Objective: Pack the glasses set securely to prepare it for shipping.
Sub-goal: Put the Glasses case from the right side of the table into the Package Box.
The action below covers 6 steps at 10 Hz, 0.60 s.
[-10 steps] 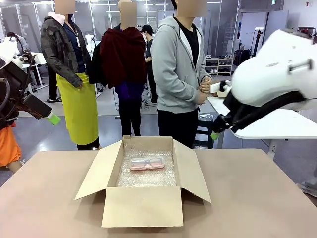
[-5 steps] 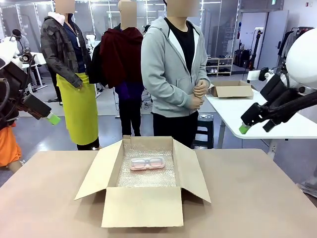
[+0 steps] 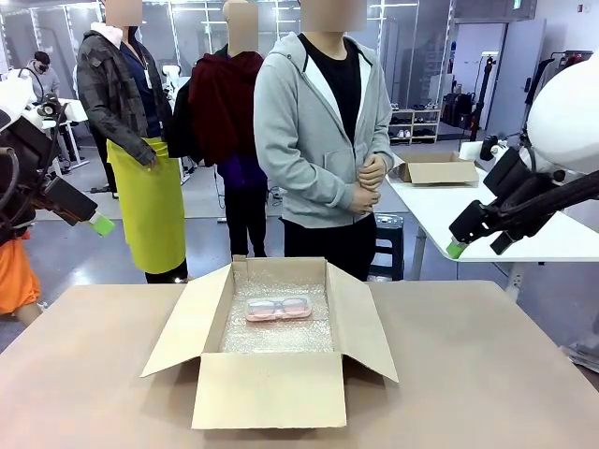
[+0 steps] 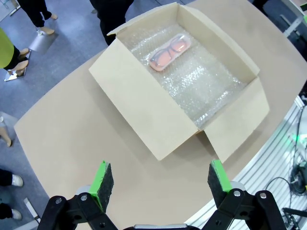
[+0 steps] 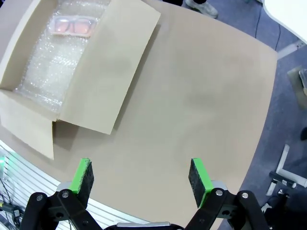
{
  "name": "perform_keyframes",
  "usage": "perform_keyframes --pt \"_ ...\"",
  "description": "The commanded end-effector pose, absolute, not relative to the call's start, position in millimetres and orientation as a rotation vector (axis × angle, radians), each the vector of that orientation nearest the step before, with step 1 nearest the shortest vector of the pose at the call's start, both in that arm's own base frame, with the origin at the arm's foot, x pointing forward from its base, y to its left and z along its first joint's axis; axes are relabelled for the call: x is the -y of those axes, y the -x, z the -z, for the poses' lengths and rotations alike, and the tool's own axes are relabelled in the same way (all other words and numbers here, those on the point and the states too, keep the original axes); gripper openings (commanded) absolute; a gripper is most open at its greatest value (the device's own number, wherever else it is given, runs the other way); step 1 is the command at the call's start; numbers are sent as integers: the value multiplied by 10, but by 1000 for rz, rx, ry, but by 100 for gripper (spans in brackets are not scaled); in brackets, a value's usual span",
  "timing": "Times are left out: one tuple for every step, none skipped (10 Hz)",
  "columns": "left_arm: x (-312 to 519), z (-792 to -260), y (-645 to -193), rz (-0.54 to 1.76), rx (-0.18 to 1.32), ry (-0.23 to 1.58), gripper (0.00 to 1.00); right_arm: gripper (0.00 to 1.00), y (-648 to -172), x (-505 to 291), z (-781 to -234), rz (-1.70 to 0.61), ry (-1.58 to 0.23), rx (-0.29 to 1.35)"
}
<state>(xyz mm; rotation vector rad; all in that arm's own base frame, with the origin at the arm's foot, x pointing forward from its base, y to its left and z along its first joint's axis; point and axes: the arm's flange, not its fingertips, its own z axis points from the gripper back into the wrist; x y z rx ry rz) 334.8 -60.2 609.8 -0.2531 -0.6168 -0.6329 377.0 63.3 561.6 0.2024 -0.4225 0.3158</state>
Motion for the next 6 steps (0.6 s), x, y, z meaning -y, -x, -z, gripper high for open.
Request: perform_keyframes --pt "589 -6111 -3339 639 622 266 100 100 -3788 -632 -5659 -327 -198 432" --pt "589 -6111 -3339 639 622 266 100 100 -3788 -632 -5659 -327 -198 432" --pt "589 -6111 -3339 639 622 266 100 100 -3788 -632 -5659 -327 -198 432" --pt "589 -6111 -3339 639 622 266 100 100 -3788 -632 -5659 -327 -198 432" --pt "589 -6111 -3339 639 622 266 100 100 -3788 -632 -5659 -327 -198 432" --pt "589 -6111 -3339 639 622 266 100 100 -3788 -632 -5659 -327 -198 432"
